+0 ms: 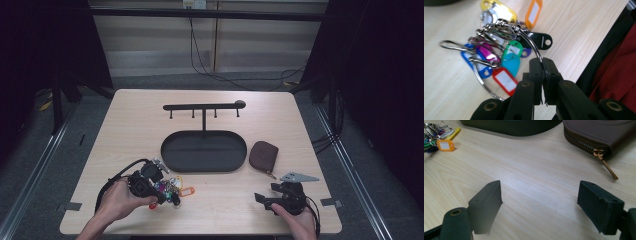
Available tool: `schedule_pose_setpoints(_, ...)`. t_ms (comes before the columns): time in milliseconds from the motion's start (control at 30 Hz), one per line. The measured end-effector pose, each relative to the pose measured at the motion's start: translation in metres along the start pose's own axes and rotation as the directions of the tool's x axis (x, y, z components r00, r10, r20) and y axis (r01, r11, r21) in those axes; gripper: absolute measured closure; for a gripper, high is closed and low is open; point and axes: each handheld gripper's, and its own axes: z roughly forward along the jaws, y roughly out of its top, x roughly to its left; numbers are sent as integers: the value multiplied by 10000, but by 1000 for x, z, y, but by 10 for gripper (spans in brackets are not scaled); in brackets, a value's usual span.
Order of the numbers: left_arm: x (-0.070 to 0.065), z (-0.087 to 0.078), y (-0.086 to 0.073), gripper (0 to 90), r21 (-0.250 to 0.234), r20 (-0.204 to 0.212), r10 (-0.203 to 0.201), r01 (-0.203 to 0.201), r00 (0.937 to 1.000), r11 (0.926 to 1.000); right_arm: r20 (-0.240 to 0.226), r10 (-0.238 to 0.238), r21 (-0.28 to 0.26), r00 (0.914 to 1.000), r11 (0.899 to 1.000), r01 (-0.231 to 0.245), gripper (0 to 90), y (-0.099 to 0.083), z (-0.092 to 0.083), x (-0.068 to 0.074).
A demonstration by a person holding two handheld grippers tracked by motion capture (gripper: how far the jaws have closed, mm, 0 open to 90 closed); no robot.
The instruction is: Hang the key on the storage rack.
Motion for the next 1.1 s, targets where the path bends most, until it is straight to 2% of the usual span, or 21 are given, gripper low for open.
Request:
schedule_pose_setpoints(200,0,-9,2,874,9,-114,65,-65,9999,10000,-14,13,-22,10000,10000,-13,193,0,0,0)
schedule_pose_setpoints(600,1,-36,10,877,17,-780,286,-285,9965,9996,-43,25,25,10000,10000,-25,189,0,0,0)
schedule_pose_setpoints(700,0,-48,13,878,174,-1121,410,-393,9929,9991,-71,29,4,10000,10000,-29,188,0,0,0)
schedule_pose_setpoints(800,0,-54,14,879,223,-1271,398,-372,9911,9991,-52,30,25,10000,10000,-30,188,0,1,0)
schedule_pose_setpoints(833,-2,-57,16,879,242,-1450,415,-384,9886,9990,-87,53,35,9999,10000,-52,187,0,1,0)
schedule_pose_setpoints(1033,-3,-69,20,879,376,-1756,543,-484,9830,9981,-69,71,63,10000,10000,-70,187,0,0,0)
schedule_pose_setpoints(1100,-3,-72,21,880,340,-1707,536,-485,9839,9982,-25,43,43,10000,10000,-42,187,0,0,-1)
